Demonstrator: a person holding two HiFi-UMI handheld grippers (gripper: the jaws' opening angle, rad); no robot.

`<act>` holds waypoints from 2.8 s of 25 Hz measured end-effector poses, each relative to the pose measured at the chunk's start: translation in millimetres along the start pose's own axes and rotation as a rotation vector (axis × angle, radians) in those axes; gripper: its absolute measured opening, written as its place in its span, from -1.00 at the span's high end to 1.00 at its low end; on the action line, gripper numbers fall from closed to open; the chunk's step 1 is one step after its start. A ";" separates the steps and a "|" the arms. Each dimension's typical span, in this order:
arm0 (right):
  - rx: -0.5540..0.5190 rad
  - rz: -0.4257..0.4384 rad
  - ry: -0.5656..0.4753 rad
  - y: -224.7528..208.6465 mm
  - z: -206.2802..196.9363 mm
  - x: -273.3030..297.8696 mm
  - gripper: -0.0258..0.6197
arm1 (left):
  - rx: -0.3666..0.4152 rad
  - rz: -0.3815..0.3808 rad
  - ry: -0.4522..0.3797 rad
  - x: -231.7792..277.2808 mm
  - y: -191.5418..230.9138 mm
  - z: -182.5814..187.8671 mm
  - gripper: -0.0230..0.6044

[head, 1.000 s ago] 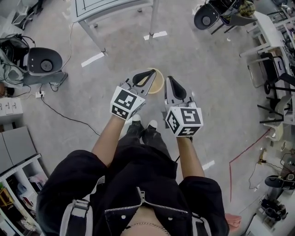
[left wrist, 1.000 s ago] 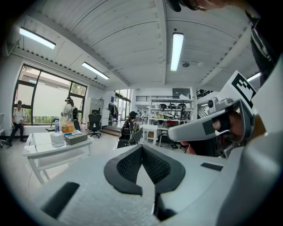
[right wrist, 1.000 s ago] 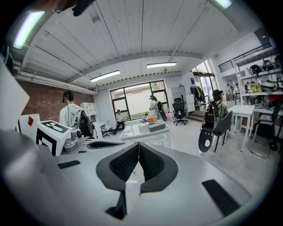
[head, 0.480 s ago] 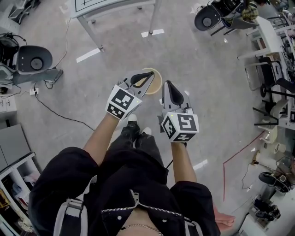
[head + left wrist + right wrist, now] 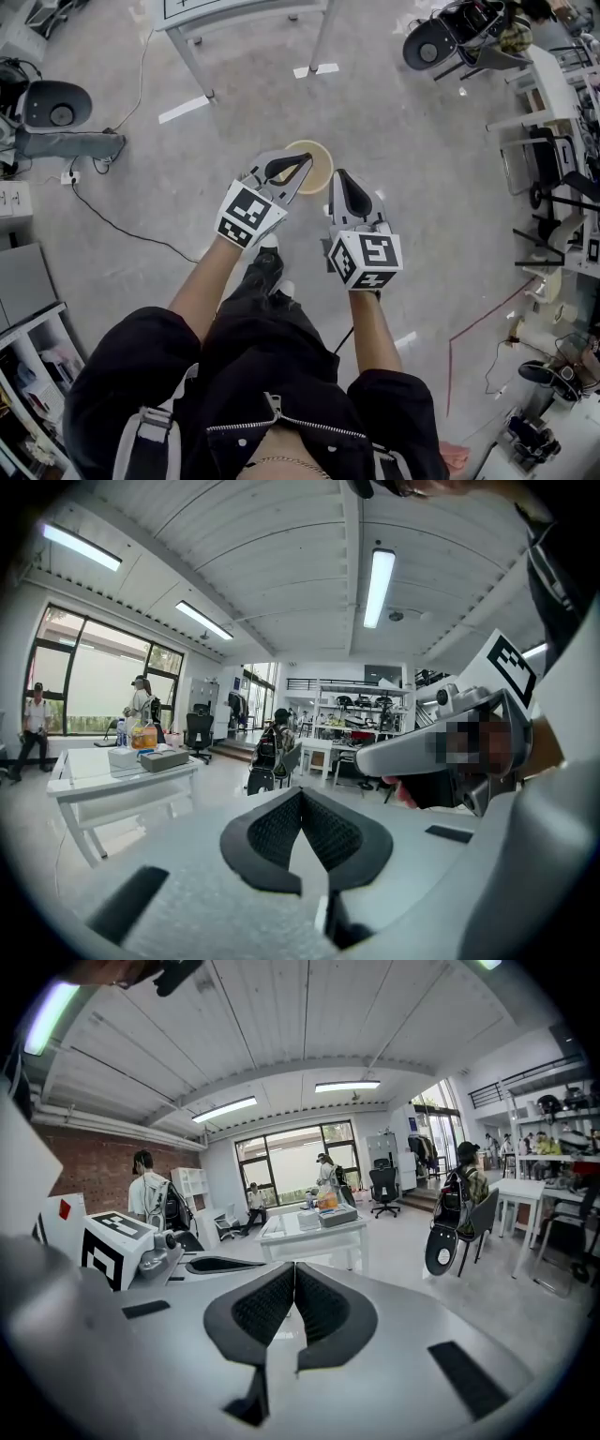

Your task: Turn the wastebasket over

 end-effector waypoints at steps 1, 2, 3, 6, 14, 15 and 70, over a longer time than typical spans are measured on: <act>-0.006 0.007 0.003 2.6 -2.3 -1.5 0.89 | -0.004 0.001 0.001 -1.4 -2.1 -2.5 0.91; -0.015 0.015 0.007 5.2 -4.5 -3.2 0.89 | -0.005 0.002 0.003 -2.6 -4.2 -4.7 0.91; -0.023 0.021 0.009 7.5 -6.5 -5.1 0.89 | -0.002 0.004 0.004 -3.8 -6.2 -6.7 0.91; -0.032 0.026 0.004 13.4 -12.3 -13.4 0.89 | 0.006 0.010 0.004 -10.5 -11.8 -11.6 0.91; -0.042 0.014 0.021 7.4 -40.6 -42.0 0.89 | 0.023 0.014 0.007 -19.9 -40.8 -30.8 0.91; -0.040 0.014 0.020 5.8 -42.4 -44.5 0.89 | 0.026 0.014 0.008 -19.6 -44.0 -33.0 0.91; -0.259 0.101 -0.179 -121.8 -518.3 163.6 0.89 | 0.174 0.083 -0.096 114.1 63.4 -548.5 0.91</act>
Point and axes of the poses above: the fingertips, and each gripper's own axes: x forward along the fingers, y to its left, z out of its top, the point moved 3 cm from there along -x, backward along the fingers, and after that the axes turned 3 degrees about -y, right-handed, at the moved point
